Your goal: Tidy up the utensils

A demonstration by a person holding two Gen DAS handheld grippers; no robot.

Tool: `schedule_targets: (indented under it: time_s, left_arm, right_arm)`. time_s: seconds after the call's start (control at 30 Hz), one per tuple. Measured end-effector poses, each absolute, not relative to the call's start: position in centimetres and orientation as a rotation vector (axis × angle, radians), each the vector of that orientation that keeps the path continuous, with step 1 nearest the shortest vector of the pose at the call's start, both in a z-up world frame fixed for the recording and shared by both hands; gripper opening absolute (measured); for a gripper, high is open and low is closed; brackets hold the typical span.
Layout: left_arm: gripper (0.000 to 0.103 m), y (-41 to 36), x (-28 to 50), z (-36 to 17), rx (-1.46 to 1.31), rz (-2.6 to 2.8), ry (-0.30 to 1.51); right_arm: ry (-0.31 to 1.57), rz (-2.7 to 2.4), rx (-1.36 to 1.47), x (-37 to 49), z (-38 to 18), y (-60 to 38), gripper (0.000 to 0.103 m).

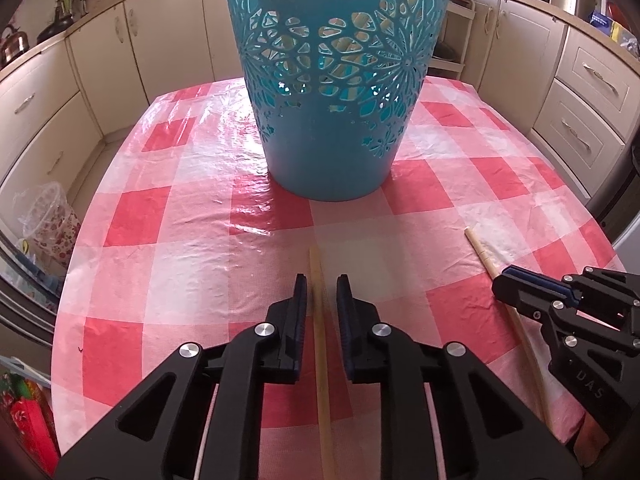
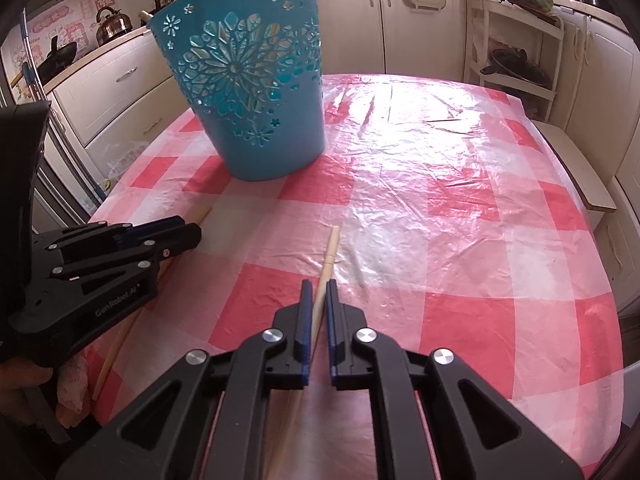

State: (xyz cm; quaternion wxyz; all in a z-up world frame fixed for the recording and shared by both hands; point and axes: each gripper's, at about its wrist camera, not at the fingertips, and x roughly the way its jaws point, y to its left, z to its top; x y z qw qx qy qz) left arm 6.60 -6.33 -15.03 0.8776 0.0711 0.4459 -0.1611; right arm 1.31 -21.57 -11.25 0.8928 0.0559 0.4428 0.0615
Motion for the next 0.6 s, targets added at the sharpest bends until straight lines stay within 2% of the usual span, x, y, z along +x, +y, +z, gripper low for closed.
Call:
schedule_targets:
  time_s: [0.2, 0.27, 0.4, 0.6]
  left_arm:
    - [0.013, -6.8, 6.9, -14.9, 0.192, -0.330, 0.970]
    - [0.005, -7.0, 7.0, -14.9, 0.191, -0.343, 0.973]
    - [0.005, -5.7, 7.4, -14.5, 0.061, -0.366, 1.011]
    - [0.005, -3.7, 6.0, -11.1, -0.002, -0.376, 0.907]
  right_arm:
    - [0.906, 0.136, 0.125, 1.3, -11.3, -21.7, 0.008]
    - [0.905, 0.142, 0.141, 1.2, -11.4, -21.9, 0.008]
    - [0.904, 0.163, 0.206, 1.4, -11.6, -22.7, 0.008]
    - [0.903, 0.183, 0.266, 1.5, -11.8, -23.3, 0.008]
